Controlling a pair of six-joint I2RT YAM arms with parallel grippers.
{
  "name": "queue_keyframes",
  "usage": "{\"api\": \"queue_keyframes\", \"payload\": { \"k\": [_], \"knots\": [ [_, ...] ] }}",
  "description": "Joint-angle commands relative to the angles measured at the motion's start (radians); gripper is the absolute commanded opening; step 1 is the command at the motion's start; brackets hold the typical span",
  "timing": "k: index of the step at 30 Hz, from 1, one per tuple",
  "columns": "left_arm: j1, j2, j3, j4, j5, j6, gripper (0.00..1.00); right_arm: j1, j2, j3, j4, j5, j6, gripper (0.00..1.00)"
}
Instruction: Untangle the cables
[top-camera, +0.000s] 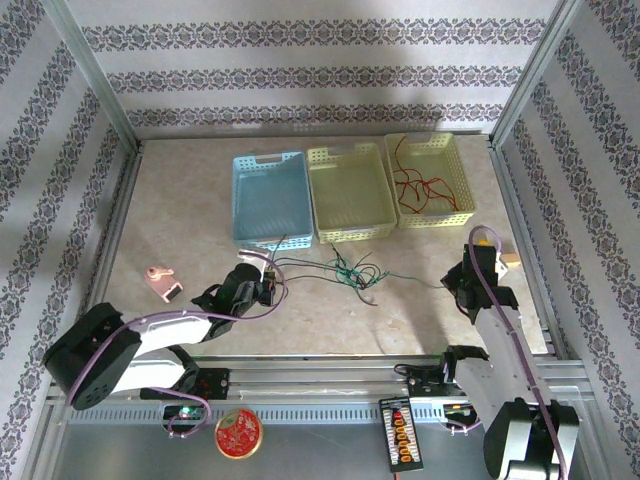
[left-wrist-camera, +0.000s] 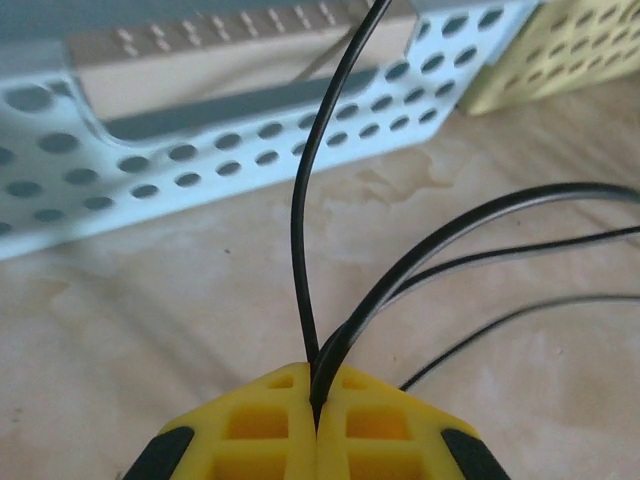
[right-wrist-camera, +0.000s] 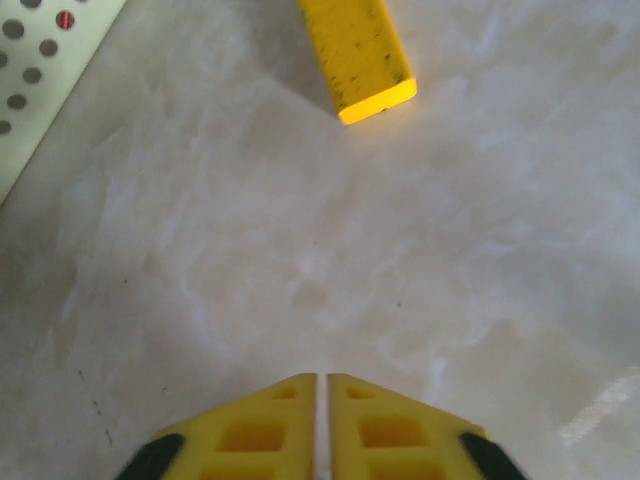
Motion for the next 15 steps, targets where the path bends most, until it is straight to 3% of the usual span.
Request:
{"api": "queue_keyframes", "payload": {
  "k": [1,8,15],
  "knots": [
    [-0.008,0.057,0.057,0.020,0.070,0.049,0.00,0.039,-0.024,-0.008,0.065,-0.053,-0.053,0.39],
    [-0.054,0.172,0.129,0.048,0.128,0.084,0.00,0.210,-0.162,0.019,0.148,-0.077,-0.186,0.56],
    [-0.065,0.213,0.159,0.061,0.138,0.081,0.00,0.448,-0.050,0.067,0.183,-0.114,-0.302,0.62]
  ]
}}
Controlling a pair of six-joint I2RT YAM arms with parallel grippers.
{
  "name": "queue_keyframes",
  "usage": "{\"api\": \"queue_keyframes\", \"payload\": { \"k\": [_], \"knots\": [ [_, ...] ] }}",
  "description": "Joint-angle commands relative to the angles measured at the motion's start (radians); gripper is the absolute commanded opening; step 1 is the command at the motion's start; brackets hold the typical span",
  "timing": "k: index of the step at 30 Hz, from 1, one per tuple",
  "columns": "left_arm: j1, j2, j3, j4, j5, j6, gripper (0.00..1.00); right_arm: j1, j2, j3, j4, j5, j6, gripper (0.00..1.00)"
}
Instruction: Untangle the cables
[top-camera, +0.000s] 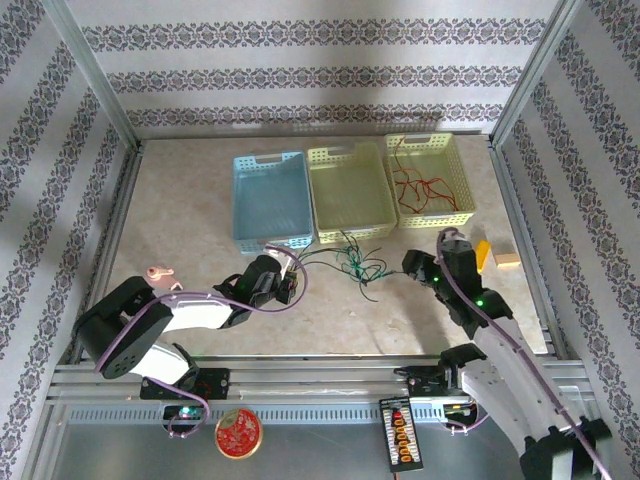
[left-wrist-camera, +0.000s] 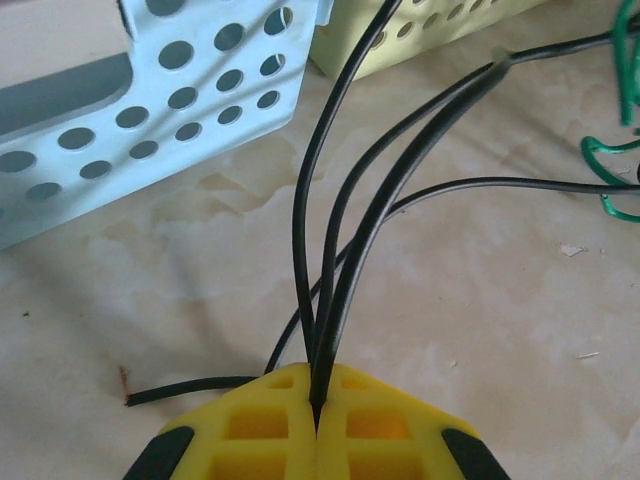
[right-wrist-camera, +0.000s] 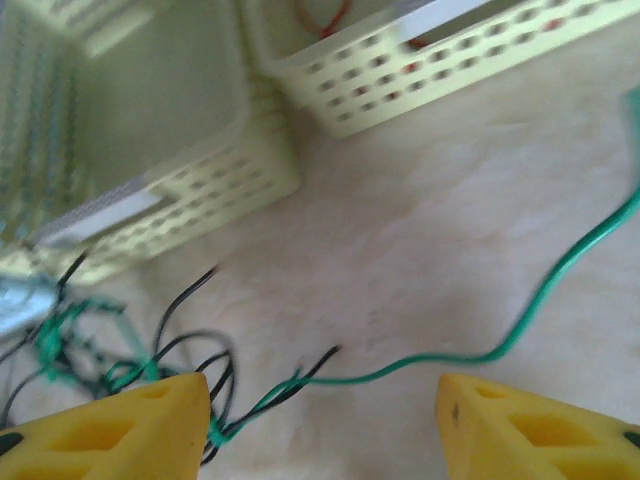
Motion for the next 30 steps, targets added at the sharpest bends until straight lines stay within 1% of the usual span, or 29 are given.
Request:
{"api": "queue_keyframes", "payload": {
  "k": [1,4,6,13,19,22,25,27,28,30],
  "knots": [
    [-0.017,0.014,0.026,0.025,0.021,0.021,0.00,0.094,0.078,0.042,0.039,-0.032,-0.079,0.62],
    [-0.020,0.015,0.032,0.021,0.022,0.023,0.00,0.204,0.162,0.063,0.051,0.036,-0.097,0.62],
    [-0.022,0.017,0.035,0.017,0.021,0.025,0.00,0.247,0.221,0.083,0.059,0.079,-0.106,0.63],
    [-0.028,0.015,0.040,0.008,0.023,0.036,0.00,0.248,0.393,0.142,0.096,0.091,-0.092,0.62],
    [-0.035,0.008,0.025,0.017,0.019,0.029,0.00,0.243,0.546,0.195,0.098,0.064,-0.080,0.60],
    [-0.037,0.000,0.014,0.018,0.011,0.027,0.00,0.241,0.603,0.205,0.096,0.107,-0.045,0.57],
    [-0.039,-0.012,0.000,0.023,0.004,0.024,0.00,0.226,0.650,0.211,0.101,0.145,-0.005,0.52],
    [-0.039,-0.019,-0.006,0.024,-0.002,0.019,0.00,0.219,0.682,0.215,0.106,0.155,0.013,0.44],
    [-0.039,-0.024,-0.010,0.026,-0.010,0.012,0.00,0.214,0.701,0.218,0.105,0.159,0.018,0.38],
    [-0.038,-0.038,-0.028,0.048,-0.039,-0.005,0.00,0.205,0.733,0.223,0.094,0.162,0.030,0.22]
  ]
}}
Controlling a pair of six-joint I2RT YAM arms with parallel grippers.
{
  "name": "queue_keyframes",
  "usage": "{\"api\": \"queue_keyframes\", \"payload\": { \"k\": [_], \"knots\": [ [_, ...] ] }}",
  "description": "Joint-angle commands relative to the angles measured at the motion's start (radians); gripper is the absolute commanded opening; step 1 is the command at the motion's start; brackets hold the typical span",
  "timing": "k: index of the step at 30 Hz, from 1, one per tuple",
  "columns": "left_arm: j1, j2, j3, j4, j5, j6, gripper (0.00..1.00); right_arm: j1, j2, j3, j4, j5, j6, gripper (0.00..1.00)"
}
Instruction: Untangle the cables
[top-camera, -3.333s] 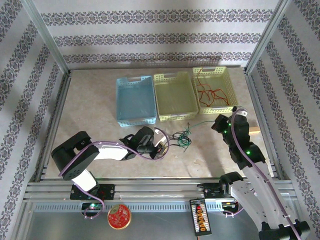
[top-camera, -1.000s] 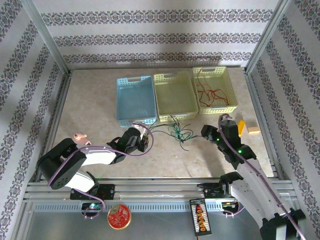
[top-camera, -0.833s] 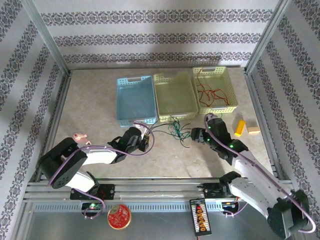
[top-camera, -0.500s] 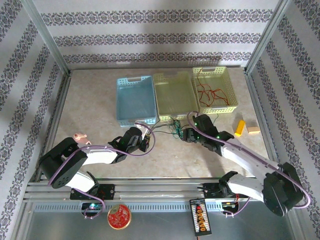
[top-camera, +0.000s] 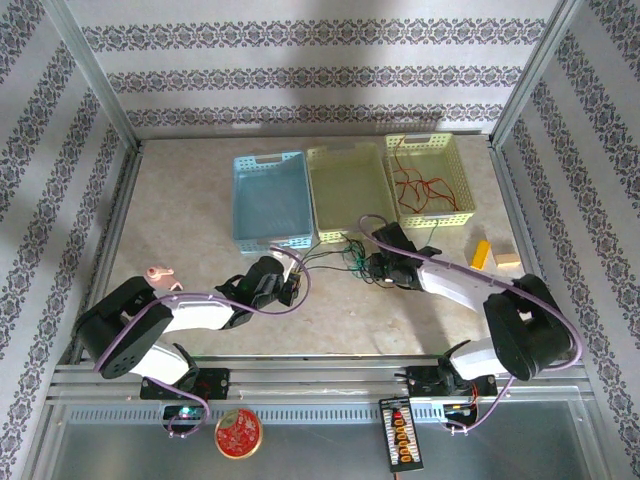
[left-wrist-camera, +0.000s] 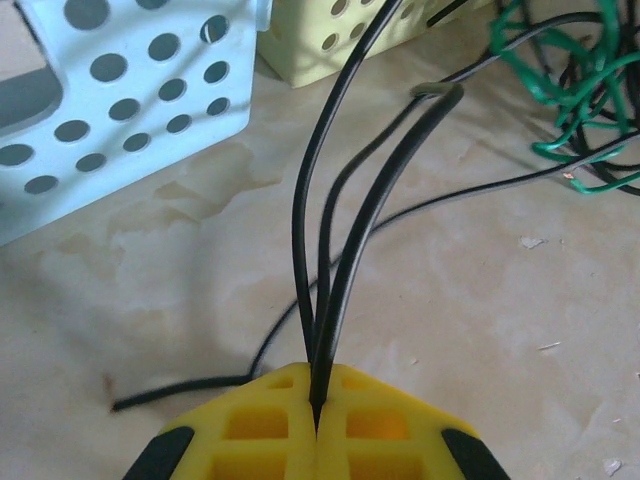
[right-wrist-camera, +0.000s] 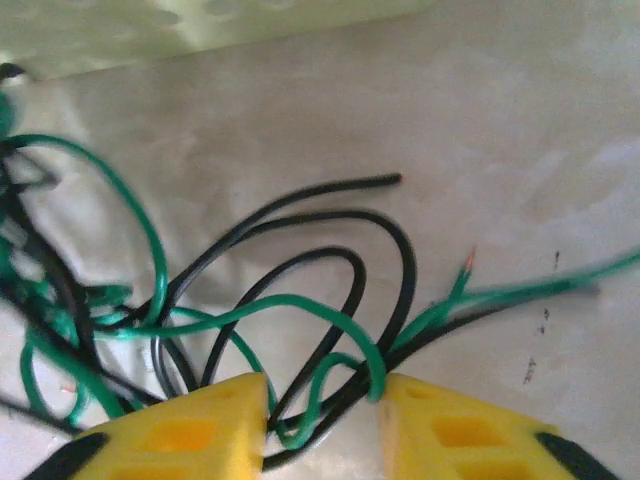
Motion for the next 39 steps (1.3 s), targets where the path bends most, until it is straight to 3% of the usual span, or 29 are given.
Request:
{"api": "queue_keyframes", "payload": {
  "k": [1,3,5,12,18,25,33,39],
  "knots": [
    [-0.013,-0.040,-0.040,0.056,-0.064,-0.034,0.00,-0.019,0.048,0.022,-0.007,0.046,0.035,0.15],
    [-0.012,-0.067,-0.064,0.075,-0.116,-0.064,0.00,-0.033,0.061,0.014,-0.009,0.045,0.052,0.04],
    [-0.012,-0.099,-0.088,0.073,-0.182,-0.092,0.00,-0.045,0.054,0.000,0.001,0.031,0.066,0.00],
    [0.016,-0.282,-0.159,-0.066,-0.408,-0.210,0.00,-0.088,-0.047,-0.040,-0.028,0.068,0.110,0.00],
    [0.085,-0.569,-0.217,-0.220,-0.464,-0.294,0.00,-0.215,-0.194,-0.122,-0.032,0.025,0.172,0.00],
    [0.111,-0.806,-0.187,-0.459,-0.558,-0.277,0.00,-0.323,-0.261,-0.153,-0.089,0.056,0.173,0.00],
    [0.115,-0.819,-0.146,-0.498,-0.546,-0.229,0.00,-0.345,-0.226,-0.133,-0.121,0.065,0.140,0.00],
    [0.125,-0.893,-0.072,-0.475,-0.654,-0.100,0.00,-0.388,-0.232,-0.114,-0.149,0.085,0.107,0.00]
  ]
}}
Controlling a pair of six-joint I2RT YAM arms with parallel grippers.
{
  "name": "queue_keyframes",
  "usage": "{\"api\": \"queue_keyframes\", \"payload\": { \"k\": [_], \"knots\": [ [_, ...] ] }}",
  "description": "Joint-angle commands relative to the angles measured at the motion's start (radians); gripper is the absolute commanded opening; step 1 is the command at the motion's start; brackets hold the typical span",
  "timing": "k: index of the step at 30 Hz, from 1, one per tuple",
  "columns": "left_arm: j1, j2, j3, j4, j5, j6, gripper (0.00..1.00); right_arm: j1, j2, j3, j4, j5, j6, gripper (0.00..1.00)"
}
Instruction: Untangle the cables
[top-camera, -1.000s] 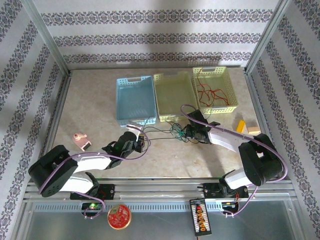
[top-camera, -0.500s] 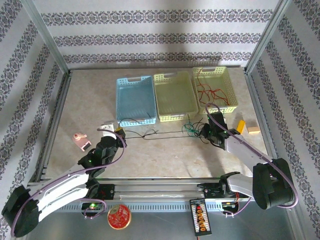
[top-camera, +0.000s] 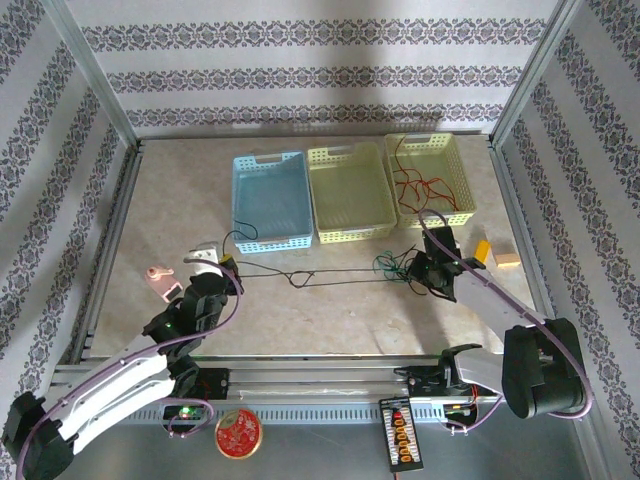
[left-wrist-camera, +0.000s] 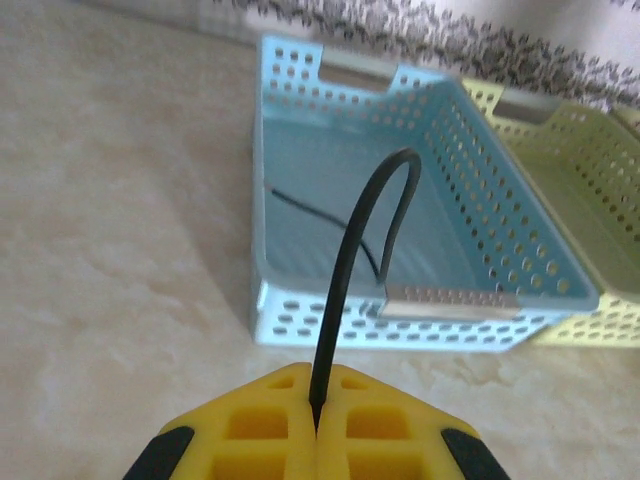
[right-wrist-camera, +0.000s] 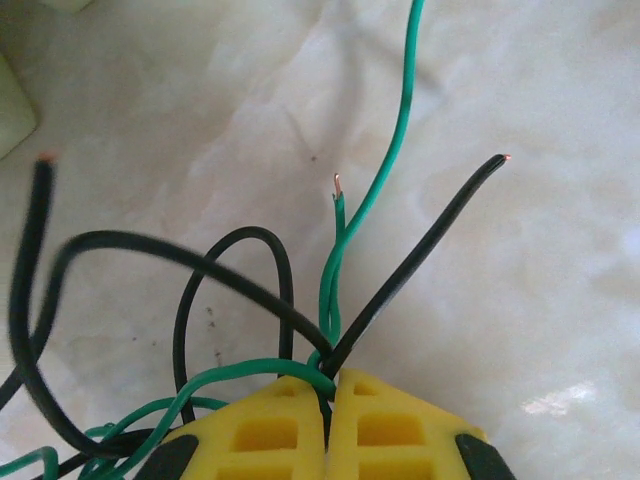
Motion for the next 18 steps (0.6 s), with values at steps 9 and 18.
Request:
{"api": "queue_keyframes", "payload": {
  "k": [9,18],
  "knots": [
    [0.120,-0.096,0.203,0.011,-0.126,0.262,0.00,-0.117,0.049,0.024,-0.067,0.108,-0.040,0.00],
    [0.191,-0.069,0.349,0.006,0.073,0.394,0.00,-0.151,0.054,0.029,-0.067,0.084,-0.047,0.00]
  ]
}}
